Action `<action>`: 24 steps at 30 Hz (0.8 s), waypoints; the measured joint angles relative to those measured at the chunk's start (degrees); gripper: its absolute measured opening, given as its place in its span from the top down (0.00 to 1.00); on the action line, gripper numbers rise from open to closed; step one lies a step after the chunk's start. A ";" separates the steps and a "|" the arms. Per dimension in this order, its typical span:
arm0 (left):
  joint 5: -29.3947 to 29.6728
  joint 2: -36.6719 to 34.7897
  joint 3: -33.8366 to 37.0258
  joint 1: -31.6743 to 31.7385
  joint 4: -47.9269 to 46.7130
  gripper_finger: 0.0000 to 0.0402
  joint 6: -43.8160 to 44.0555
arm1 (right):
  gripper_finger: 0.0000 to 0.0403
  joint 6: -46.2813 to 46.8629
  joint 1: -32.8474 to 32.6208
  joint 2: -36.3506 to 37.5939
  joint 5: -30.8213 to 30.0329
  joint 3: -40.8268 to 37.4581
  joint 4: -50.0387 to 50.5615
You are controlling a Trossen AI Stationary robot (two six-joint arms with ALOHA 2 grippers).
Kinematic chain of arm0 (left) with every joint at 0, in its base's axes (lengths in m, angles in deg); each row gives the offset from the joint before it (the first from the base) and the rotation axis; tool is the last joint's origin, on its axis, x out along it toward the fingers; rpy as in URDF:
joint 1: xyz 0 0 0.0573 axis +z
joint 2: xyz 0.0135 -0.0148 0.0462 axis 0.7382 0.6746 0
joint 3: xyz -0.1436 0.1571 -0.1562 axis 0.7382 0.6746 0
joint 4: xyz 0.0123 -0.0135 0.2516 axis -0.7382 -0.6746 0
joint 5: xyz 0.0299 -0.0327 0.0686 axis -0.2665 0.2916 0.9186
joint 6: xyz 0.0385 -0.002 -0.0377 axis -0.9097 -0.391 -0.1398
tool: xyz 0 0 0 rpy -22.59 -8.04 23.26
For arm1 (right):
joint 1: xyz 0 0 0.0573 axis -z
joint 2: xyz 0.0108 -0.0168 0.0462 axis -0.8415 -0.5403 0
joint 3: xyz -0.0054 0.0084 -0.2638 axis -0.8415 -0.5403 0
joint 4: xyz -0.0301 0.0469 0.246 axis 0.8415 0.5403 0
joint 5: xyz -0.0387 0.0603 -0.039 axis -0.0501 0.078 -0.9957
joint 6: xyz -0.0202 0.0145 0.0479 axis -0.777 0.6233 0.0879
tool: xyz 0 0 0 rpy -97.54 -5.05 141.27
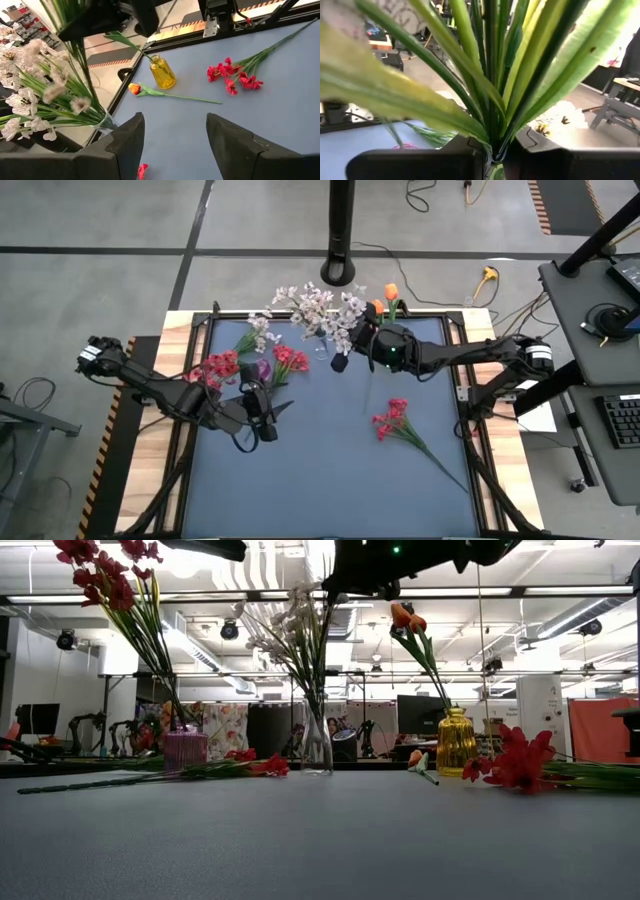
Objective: Sort flowers into vase by color
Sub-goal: Put the white flower into the transparent vase
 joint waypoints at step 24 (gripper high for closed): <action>0.00 0.04 0.00 0.02 0.05 0.51 0.00 | 0.93 -0.62 2.75 -3.67 0.04 0.09 0.29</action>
